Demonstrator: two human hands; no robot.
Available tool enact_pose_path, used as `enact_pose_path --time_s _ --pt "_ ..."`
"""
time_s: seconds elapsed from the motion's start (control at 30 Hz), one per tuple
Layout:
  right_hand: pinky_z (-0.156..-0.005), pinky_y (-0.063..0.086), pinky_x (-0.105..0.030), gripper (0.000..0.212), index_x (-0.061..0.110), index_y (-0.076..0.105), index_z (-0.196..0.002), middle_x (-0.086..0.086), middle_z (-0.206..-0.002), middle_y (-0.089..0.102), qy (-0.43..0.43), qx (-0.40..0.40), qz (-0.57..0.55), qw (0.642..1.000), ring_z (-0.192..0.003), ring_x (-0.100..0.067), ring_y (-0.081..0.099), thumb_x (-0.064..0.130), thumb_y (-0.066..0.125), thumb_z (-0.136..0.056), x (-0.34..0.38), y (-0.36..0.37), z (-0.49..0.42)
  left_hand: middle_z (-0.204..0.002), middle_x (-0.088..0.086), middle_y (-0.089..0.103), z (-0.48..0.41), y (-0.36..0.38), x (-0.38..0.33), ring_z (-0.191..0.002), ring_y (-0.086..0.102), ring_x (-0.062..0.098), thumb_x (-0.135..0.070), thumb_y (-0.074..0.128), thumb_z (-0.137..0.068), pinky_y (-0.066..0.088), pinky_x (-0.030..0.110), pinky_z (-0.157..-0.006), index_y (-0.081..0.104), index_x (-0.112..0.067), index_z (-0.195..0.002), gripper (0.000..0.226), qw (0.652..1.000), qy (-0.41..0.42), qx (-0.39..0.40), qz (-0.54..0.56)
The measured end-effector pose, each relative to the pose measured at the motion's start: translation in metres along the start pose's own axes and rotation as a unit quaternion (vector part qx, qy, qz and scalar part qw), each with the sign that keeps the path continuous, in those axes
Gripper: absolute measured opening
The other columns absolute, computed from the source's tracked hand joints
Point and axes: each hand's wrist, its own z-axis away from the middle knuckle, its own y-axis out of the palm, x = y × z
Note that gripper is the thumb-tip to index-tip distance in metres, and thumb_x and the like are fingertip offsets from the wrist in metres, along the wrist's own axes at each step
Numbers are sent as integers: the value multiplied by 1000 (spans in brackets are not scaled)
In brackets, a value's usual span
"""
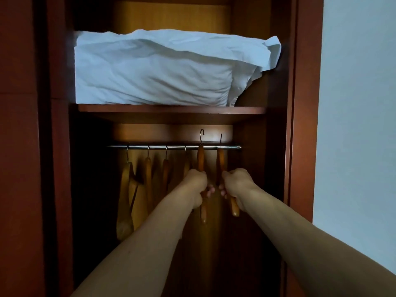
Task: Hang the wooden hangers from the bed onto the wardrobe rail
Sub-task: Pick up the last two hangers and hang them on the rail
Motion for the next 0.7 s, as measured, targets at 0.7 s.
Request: enact_pose_path --time_s 0.7 --pt "-57 57 -36 42 -6 74 -103 -24 -83 80 16 33 26 999 -61 -29 69 27 48 -106 -43 18 -54 -48 8 66 -41 2 30 -53 62 18 -25 42 -116 48 22 -39 61 -3 -87 41 998 -38 30 28"
